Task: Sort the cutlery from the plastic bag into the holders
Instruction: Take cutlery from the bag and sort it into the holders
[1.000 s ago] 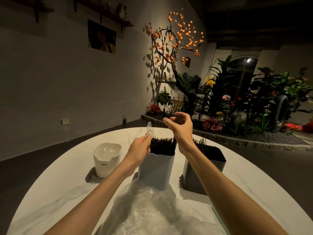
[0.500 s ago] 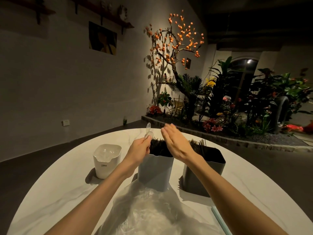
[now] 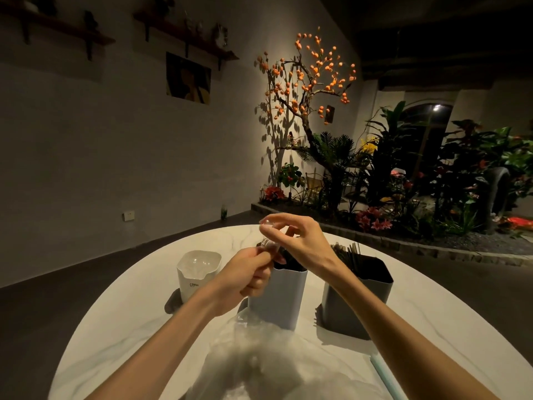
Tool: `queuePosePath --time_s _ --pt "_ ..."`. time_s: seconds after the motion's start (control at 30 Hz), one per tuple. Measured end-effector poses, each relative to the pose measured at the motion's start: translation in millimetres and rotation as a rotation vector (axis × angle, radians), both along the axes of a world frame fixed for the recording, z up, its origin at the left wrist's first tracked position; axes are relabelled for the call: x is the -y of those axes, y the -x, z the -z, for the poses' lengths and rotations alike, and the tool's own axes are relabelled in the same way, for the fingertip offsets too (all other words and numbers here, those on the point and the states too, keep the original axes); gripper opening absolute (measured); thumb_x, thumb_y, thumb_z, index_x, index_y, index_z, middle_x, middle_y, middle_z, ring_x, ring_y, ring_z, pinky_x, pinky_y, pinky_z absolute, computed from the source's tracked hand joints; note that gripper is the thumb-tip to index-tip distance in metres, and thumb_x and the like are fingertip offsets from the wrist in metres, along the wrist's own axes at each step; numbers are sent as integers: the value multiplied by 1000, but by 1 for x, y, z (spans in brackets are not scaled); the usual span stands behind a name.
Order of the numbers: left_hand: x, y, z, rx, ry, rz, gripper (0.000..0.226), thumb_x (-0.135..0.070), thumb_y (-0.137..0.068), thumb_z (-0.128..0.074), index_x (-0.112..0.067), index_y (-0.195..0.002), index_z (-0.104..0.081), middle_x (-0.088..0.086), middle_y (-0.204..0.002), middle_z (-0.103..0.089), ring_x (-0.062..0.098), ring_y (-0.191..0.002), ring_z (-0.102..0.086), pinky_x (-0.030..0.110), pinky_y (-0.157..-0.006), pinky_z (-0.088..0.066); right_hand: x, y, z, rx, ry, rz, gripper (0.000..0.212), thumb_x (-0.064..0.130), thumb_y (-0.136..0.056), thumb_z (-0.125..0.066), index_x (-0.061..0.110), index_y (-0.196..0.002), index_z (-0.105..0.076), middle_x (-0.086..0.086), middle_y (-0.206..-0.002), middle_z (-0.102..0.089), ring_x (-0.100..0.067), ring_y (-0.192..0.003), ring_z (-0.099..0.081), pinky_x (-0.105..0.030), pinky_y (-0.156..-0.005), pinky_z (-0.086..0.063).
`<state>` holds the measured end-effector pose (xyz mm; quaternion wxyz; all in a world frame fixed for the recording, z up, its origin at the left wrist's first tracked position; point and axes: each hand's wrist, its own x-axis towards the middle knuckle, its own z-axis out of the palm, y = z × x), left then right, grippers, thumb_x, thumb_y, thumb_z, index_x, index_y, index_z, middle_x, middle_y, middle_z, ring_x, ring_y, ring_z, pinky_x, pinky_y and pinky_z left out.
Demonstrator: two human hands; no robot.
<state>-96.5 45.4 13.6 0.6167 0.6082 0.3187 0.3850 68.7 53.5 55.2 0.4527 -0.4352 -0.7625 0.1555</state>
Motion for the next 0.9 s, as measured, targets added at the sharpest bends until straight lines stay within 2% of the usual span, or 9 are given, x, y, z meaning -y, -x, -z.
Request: queuePosePath --time_s 0.13,0.23,0.3,0.4,0.5,0.57,0.63,0.73,0.9 --pt "11 11 0 93 -24 -2 31 -29 -107 -43 -6 -115 -62 -4 -63 -34 7 -52 -25 20 -45 -18 12 3 -5 -176 120 -23 27 42 -90 -70 23 -109 -74 5 -94 -74 -3 -71 -64 -15 -54 -47" --pt "15 21 2 43 -75 -45 31 -24 -107 -43 -4 -124 -60 -4 -63 -41 6 -52 -29 19 -47 -23 19 9 -6 41 133 -39 30 39 -95 -64 19 -116 -74 9 -88 -74 -2 -61 -63 -17 -50 -46" --pt "15 31 3 7 -73 -62 27 -19 -108 -43 -6 -120 -62 -1 -68 -47 7 -54 -29 18 -47 -25 19 19 -4 162 132 -46 31 37 -96 -63 17 -118 -74 9 -90 -74 -2 -57 -62 -17 -49 -47" --pt "13 47 6 -22 -44 -51 21 -14 -107 -42 -7 -111 -61 2 -71 -51 8 -54 -29 18 -47 -25 15 31 -1 166 154 -85 31 33 -94 -66 14 -117 -74 4 -95 -75 -8 -68 -70 -22 -53 -54" --pt "8 62 12 -52 -36 -153 20 -8 -102 -42 -10 -117 -55 0 -67 -53 6 -52 -36 18 -47 -28 6 50 4 84 225 -210 29 29 -90 -72 13 -114 -74 -1 -99 -76 -18 -79 -75 -25 -65 -59" --pt "2 72 16 -85 -52 -253 21 -10 -101 -46 -14 -121 -49 3 -77 -58 7 -57 -46 16 -47 -36 -4 68 9 -4 284 -261 26 28 -89 -74 13 -110 -74 -4 -98 -76 -21 -85 -75 -29 -74 -61" --pt "-6 83 21 -134 -97 -320 27 -18 -99 -51 -20 -125 -44 5 -92 -60 13 -72 -52 13 -53 -43 -18 86 15 -105 384 -278 28 28 -88 -75 12 -111 -73 -7 -100 -76 -21 -92 -75 -35 -82 -62" --pt "-20 99 23 -168 -143 -355 54 -33 -78 -54 -28 -129 -38 2 -110 -59 19 -97 -58 24 -74 -49 -40 110 18 -152 462 -230 31 32 -86 -76 13 -110 -74 -8 -98 -77 -22 -88 -76 -32 -75 -63" --pt "-51 117 18 -215 -195 -374 60 -26 -77 -49 -32 -133 -28 5 -133 -53 23 -122 -53 45 -101 -47 -70 138 21 -156 370 -211 33 39 -82 -78 20 -108 -76 -2 -93 -77 -17 -86 -75 -30 -78 -61"
